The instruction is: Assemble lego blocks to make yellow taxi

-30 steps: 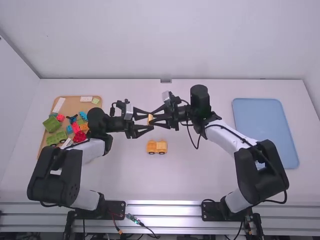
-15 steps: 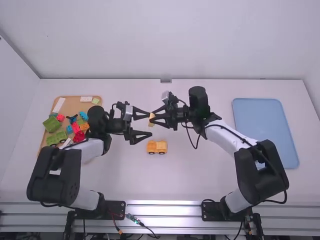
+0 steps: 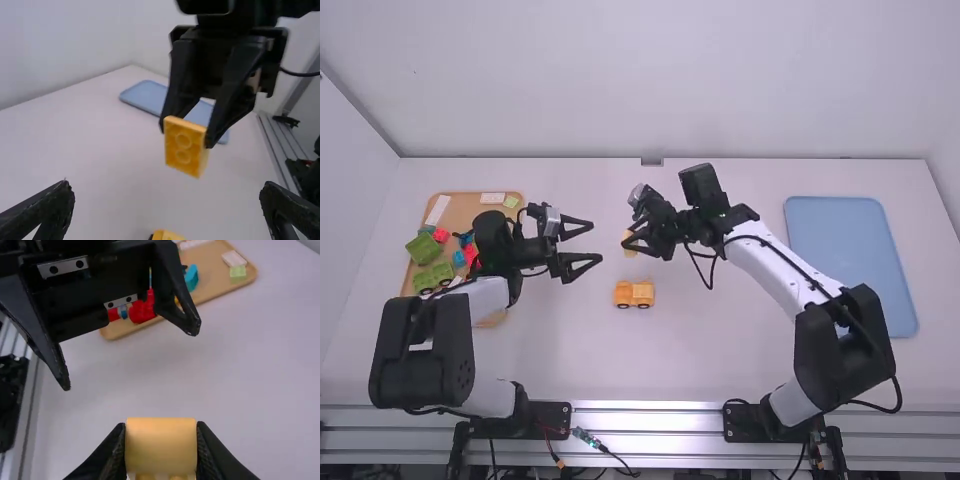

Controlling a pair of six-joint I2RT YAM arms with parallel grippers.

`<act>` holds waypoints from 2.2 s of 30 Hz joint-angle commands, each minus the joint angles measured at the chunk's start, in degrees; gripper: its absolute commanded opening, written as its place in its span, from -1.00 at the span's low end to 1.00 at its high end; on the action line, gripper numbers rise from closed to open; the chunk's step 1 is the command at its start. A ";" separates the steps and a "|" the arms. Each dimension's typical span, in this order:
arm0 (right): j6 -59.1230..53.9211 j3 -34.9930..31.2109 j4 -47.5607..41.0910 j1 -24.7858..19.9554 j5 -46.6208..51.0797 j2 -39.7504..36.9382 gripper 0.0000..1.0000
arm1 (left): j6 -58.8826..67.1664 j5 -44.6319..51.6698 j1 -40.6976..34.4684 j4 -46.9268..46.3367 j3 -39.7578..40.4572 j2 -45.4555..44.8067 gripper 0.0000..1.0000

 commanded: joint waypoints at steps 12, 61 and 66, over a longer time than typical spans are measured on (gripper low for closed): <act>-5.14 2.27 -4.70 -1.11 5.68 -1.07 -1.00 | 23.74 -34.80 -6.95 -44.31 10.88 -6.39 0.98; -14.99 47.21 -41.38 25.44 39.47 39.17 -1.00 | 57.09 -27.93 35.58 -90.70 23.19 -8.97 0.98; -14.10 48.46 -41.88 25.40 39.60 41.12 -1.00 | 59.46 -25.64 35.58 -91.02 22.56 -8.97 0.98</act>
